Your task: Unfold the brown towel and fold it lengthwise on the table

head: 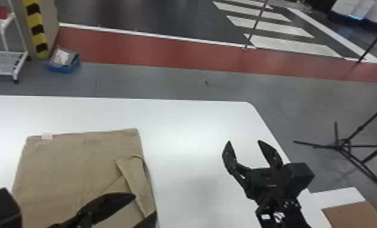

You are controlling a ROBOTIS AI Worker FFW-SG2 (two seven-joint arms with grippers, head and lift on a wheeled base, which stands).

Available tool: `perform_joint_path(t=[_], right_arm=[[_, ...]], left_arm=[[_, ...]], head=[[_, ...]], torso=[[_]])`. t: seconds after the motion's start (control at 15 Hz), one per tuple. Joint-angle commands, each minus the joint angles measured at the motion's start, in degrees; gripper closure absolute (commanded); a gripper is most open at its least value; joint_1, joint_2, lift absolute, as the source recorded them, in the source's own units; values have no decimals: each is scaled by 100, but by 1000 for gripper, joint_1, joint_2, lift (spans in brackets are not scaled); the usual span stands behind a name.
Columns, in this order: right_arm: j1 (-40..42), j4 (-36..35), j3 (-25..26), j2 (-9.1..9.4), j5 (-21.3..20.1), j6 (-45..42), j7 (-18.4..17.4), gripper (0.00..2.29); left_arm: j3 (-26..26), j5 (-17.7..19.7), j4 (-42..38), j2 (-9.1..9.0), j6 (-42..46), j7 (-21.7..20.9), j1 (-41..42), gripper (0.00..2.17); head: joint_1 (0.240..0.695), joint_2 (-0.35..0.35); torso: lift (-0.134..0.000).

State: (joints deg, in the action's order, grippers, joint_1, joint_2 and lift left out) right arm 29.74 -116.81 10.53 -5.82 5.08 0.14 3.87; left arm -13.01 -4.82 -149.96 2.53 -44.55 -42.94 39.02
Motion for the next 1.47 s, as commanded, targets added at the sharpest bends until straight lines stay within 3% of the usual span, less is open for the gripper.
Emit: perform_joint_path(t=[0.0,0.13,0.27,0.4,0.47,0.67,0.73,0.93,1.2,1.4], right_arm=[[50,-210,-60,-51,-578,0,510,127],[208,-527,-139,-112,-1334,0,1345,110],[401,-861,-174,-297,-2028,-35,2356,110],[577,-1186,-165,-446,-2450,-53,3234,120],[647,-1318,-174,-552,-2688,-53,3612,120],[841,-1810,-262,-842,-3145,246,4632,124],[893,-1977,-350,-982,-3408,545,4931,124],[1052,-2381,-429,-1202,-3734,1160,5634,127],[1219,-2777,-429,-1316,-3883,1652,6451,151],[1210,-2803,-649,-1422,-4314,1934,6671,151]], left_arm=[[229,131,28,81,47,40,9,29],[1037,658,221,37,293,313,-9,29],[1863,1229,652,-7,943,664,-167,29],[2742,1862,1047,-147,1014,814,-518,29],[3199,2064,1214,-268,961,805,-712,29],[4148,2266,1663,-268,504,796,-1371,29],[4395,2337,1768,-268,240,779,-1538,29],[4737,2468,1953,-268,82,752,-1705,29],[4922,2495,2155,-268,-94,717,-1898,29],[4913,2495,2199,-268,-199,717,-1907,29]], head=[[695,-350],[695,-350],[695,-335],[695,-218],[695,-88],[695,66],[695,158],[695,249],[695,315],[695,336]], torso=[[-110],[-110],[-110],[-110],[-110],[-110],[-110],[-110],[-110],[-110]])
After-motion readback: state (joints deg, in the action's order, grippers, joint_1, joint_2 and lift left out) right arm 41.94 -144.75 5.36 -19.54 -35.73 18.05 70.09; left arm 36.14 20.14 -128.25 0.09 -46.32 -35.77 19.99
